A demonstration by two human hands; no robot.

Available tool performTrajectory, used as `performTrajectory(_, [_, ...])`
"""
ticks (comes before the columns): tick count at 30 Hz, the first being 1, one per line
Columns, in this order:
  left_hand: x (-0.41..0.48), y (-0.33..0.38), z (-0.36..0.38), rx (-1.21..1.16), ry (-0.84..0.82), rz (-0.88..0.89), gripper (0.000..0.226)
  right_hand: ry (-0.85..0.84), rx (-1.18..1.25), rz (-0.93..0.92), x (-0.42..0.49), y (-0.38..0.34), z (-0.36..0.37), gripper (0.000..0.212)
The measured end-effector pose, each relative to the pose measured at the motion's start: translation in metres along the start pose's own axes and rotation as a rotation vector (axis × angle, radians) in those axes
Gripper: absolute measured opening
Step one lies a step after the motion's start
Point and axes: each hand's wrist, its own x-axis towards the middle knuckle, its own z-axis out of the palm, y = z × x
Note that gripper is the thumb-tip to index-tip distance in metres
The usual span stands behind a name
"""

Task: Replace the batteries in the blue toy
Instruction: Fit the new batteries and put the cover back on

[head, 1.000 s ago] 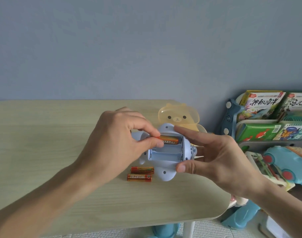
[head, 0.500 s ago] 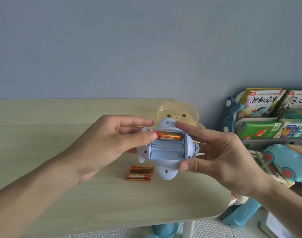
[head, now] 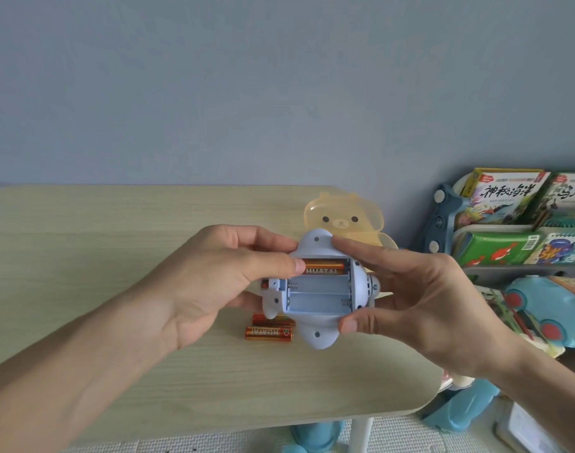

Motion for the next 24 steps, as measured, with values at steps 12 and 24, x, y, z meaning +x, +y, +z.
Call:
performTrajectory(12, [0.001, -0.002, -0.031, 0.698, 0.109, 0.403, 0.003, 0.172, -0.069, -0.013, 0.01, -0.003, -0.033, 0.081])
performTrajectory(24, [0.016, -0.018, -0.007, 0.976, -0.079, 0.34, 0.003, 0.137, -0.063, 0.004, 0.007, 0.004, -0.027, 0.08])
